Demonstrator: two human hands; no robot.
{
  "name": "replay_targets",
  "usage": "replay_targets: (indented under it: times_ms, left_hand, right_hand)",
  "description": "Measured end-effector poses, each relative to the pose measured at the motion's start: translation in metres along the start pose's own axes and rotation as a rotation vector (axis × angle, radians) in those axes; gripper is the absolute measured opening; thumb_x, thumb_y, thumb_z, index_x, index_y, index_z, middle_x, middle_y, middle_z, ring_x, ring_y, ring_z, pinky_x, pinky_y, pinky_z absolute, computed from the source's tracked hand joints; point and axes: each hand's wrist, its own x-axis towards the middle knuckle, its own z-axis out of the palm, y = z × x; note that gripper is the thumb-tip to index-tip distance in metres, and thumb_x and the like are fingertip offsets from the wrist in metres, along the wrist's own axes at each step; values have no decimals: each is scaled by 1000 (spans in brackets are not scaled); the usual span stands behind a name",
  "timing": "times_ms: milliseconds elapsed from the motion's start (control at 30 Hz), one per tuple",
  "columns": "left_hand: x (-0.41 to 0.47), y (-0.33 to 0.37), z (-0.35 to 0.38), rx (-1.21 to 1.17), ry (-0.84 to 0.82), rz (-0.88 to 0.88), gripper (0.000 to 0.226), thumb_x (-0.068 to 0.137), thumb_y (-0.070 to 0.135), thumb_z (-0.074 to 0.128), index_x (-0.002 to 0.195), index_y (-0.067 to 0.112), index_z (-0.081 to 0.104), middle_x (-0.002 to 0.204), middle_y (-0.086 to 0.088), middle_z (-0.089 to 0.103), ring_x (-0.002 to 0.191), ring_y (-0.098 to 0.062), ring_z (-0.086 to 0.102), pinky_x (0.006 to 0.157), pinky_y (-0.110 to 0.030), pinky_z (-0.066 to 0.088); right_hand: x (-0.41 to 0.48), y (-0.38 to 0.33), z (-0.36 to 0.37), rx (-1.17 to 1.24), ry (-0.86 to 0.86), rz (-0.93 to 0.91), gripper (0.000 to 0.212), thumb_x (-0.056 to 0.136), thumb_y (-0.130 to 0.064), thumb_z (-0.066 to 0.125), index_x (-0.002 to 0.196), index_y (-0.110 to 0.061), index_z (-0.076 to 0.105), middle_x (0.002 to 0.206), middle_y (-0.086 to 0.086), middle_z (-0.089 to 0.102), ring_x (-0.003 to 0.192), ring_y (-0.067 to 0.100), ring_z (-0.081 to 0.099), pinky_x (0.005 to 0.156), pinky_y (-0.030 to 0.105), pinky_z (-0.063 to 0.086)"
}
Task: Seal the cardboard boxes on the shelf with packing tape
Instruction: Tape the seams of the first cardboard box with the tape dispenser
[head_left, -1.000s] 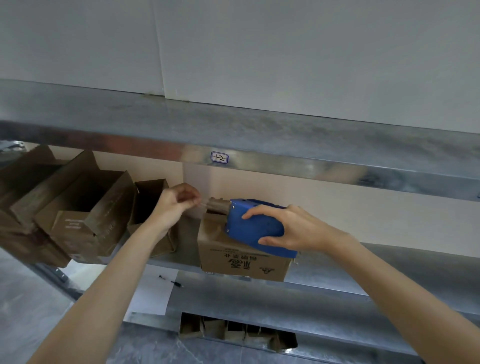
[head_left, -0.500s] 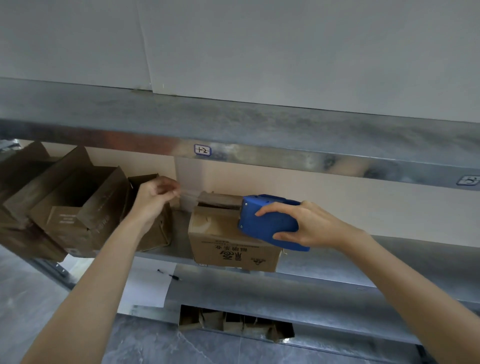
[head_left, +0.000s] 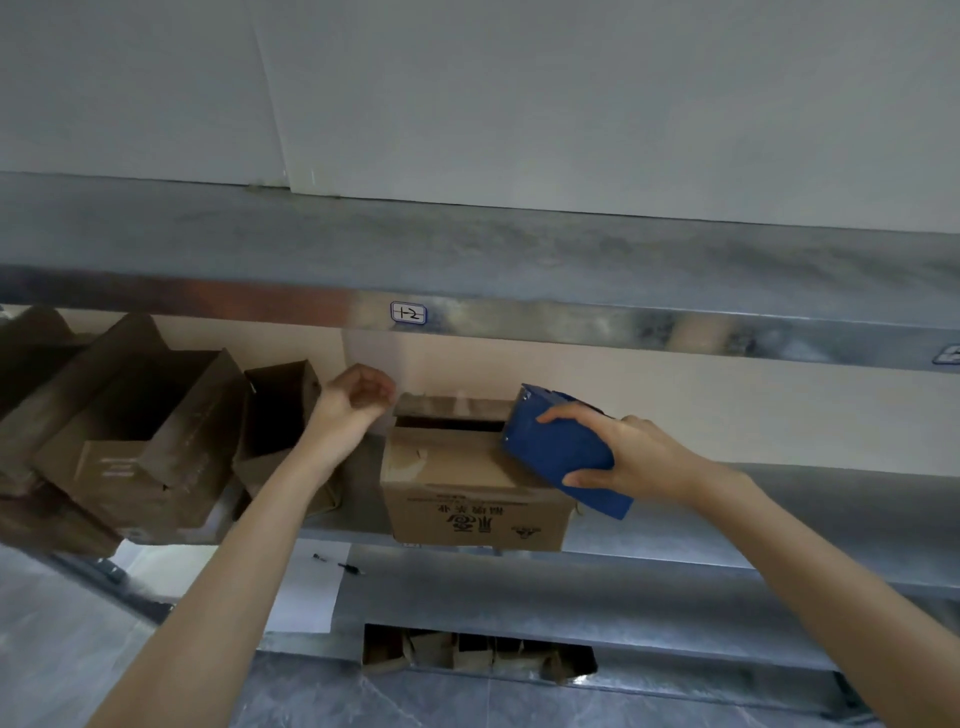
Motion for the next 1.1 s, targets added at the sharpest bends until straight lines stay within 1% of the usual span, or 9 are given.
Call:
replay_targets:
  times_ms: [167,267,400,500,600,733,933,1033,1100]
  left_hand:
    - [-4,-24,6,-27,14,-11,31,80,-2,77,94,17,56,99,-3,66,100,-14,64,94,-34,52]
    - [-6,-33,10,10,28,-15,44,77,0,80,97,25,49,105,-2,63,106,-22,62,97,-39,51]
    - [-10,-41,17,7,-20,31,69,75,-1,81,127,18,39,119,3,53,119,-21,57,102,-32,45]
    - [-10,-48,18,-32,-58,116,95,71,-4,84,142,26,29,124,13,43,123,-15,55,106,-34,45]
    - [-10,-51,17,-6,-63,159,99,70,-2,85,139,39,29,124,4,43,121,-13,56,107,-37,46]
    - [-10,-55,16,11,-73,191,100,71,2,85,134,55,28,120,15,43,118,-11,59,106,-43,47]
    - [-10,-61,14,0,-13,219,96,69,8,88,138,46,33,120,26,47,101,-5,59,98,-35,50]
    - [-10,-63,14,-9,-2,210,95,68,8,89,138,44,36,120,11,54,102,-10,63,97,-29,51]
    - [-10,-62,13,-15,7,206,97,67,7,89,137,47,36,119,2,57,101,-12,67,97,-23,51]
  right_hand:
    - [6,-2,2,32,-36,52,60,89,-35,69,135,-50,33,93,-26,46,74,-2,47,59,10,37]
    - [4,-1,6,90,-40,67,59,88,-37,70,129,-54,31,97,-19,55,72,1,51,58,11,37]
    - [1,-7,7,32,23,101,59,85,-49,69,127,-57,29,96,-17,55,68,2,52,57,11,35]
    - [0,-9,4,-13,86,115,53,86,-52,66,127,-59,33,91,-12,62,66,10,54,54,17,34]
    - [-1,-4,0,-24,120,107,51,88,-50,65,122,-66,30,93,-2,70,66,17,59,55,23,38]
    - [3,-4,-6,-21,89,97,50,86,-56,62,125,-66,31,100,-3,70,69,18,63,65,34,51]
    - [13,-1,-9,22,63,32,39,90,-59,56,124,-63,38,84,-7,70,54,13,57,54,26,44]
    - [21,3,-9,73,12,30,43,84,-75,44,125,-65,40,105,-13,70,72,12,66,64,33,52]
    - [28,2,-11,131,4,34,38,85,-71,52,123,-65,46,118,-28,63,94,2,64,76,21,52]
